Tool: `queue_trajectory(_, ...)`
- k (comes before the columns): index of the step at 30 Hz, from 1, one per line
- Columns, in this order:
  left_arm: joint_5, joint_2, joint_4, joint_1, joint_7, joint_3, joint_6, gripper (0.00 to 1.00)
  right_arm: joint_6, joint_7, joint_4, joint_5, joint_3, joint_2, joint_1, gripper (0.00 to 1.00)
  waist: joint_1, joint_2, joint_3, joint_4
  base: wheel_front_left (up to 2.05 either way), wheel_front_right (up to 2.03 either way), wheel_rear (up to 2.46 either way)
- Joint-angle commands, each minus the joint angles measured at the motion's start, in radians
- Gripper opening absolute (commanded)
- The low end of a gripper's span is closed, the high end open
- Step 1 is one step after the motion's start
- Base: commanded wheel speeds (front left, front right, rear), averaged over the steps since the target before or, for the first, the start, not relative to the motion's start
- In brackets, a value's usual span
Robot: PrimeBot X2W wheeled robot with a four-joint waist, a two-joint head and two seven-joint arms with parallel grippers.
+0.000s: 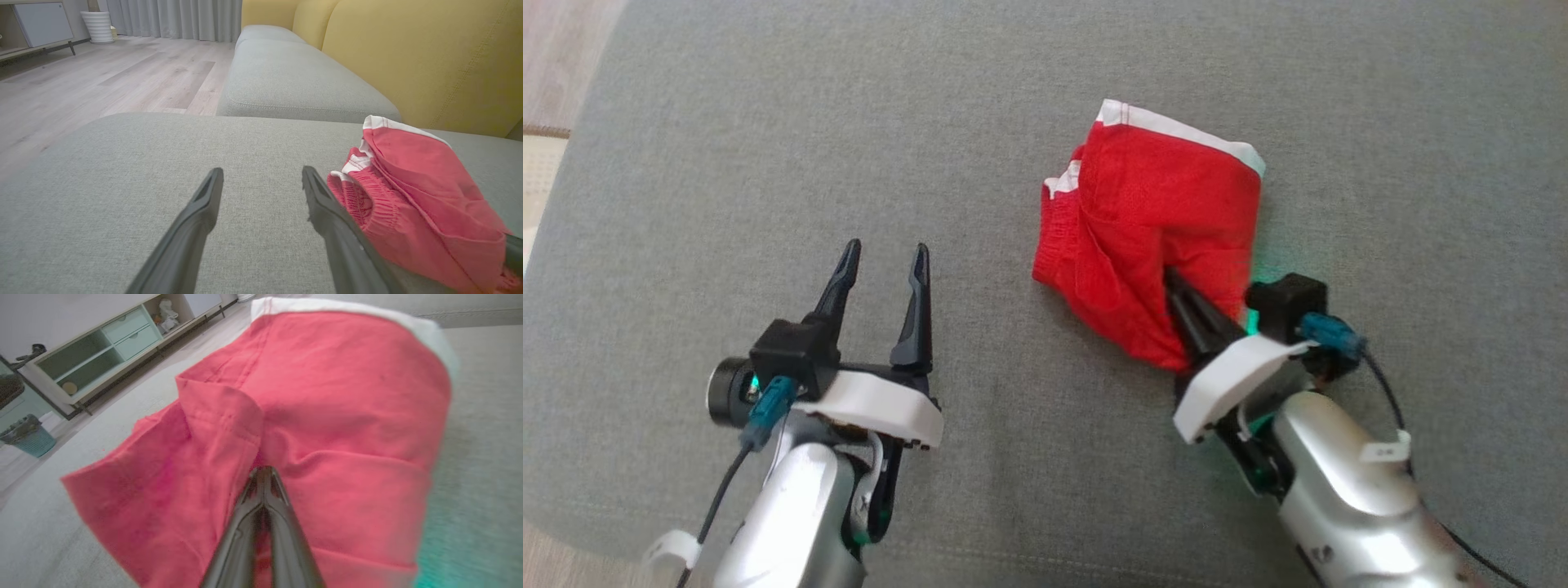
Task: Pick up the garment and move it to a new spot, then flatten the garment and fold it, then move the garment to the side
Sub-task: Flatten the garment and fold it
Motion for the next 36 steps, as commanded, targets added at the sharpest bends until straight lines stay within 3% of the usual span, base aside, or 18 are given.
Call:
queue_trajectory(1, -0.005, 0.01, -0.025, -0.047, -0.014, 0.034, 0.0, 1.0, 0.007, -0.018, -0.016, 0.018, 0.04, 0.021, -0.038, 0.0, 0.0, 0.0, 0.005, 0.005, 0.0, 0.0, 0.0)
queue_trajectory(13, -0.004, 0.005, -0.014, -0.052, -0.02, 0.043, 0.001, 1.0, 0.007, -0.046, 0.05, 0.191, 0.416, 0.021, -0.126, 0.0, 0.0, 0.0, 0.011, -0.012, 0.0, 0.0, 0.0)
queue_trajectory(18, -0.004, 0.012, -0.011, -0.04, -0.02, 0.053, 0.005, 1.0, 0.007, -0.116, 0.003, 0.245, 0.413, -0.002, -0.146, 0.0, 0.0, 0.0, -0.01, -0.034, 0.0, 0.0, 0.0)
queue_trajectory(19, -0.005, 0.014, -0.011, -0.035, -0.02, 0.055, 0.006, 1.0, 0.007, -0.126, -0.023, 0.257, 0.398, -0.009, -0.141, 0.0, 0.0, 0.0, -0.017, -0.041, 0.0, 0.0, 0.0)
queue_trajectory(20, -0.005, 0.016, -0.012, -0.029, -0.02, 0.057, 0.008, 1.0, 0.007, -0.133, -0.052, 0.265, 0.38, -0.021, -0.134, 0.15, 0.0, 0.0, -0.023, -0.048, 0.0, 0.0, 0.0)
queue_trajectory(21, -0.005, 0.019, -0.012, -0.023, -0.02, 0.059, 0.009, 1.0, 0.007, -0.138, -0.079, 0.264, 0.358, -0.036, -0.126, 0.99, 0.0, 0.0, -0.03, -0.055, 0.0, 0.0, 0.0)
queue_trajectory(27, -0.006, 0.039, -0.022, 0.01, -0.021, 0.066, 0.015, 1.0, 0.007, -0.15, -0.224, 0.175, 0.085, -0.124, -0.013, 1.0, 0.0, 0.0, -0.073, -0.092, 0.0, 0.0, 0.0)
queue_trajectory(28, -0.006, 0.039, -0.022, 0.01, -0.021, 0.066, 0.015, 1.0, 0.007, -0.15, -0.224, 0.175, 0.085, -0.124, -0.013, 1.0, 0.0, 0.0, -0.073, -0.092, 0.0, 0.0, 0.0)
queue_trajectory(32, -0.008, 0.058, -0.034, 0.039, -0.017, 0.072, 0.019, 1.0, 0.007, -0.135, -0.308, 0.05, -0.137, -0.149, 0.107, 1.0, 0.0, 0.0, -0.106, -0.111, 0.0, 0.0, 0.0)
queue_trajectory(36, -0.009, 0.083, -0.058, 0.072, -0.01, 0.077, 0.023, 1.0, 0.007, -0.065, -0.424, -0.072, -0.313, -0.136, 0.229, 1.0, 0.0, 0.0, -0.135, -0.128, 0.0, 0.0, 0.0)
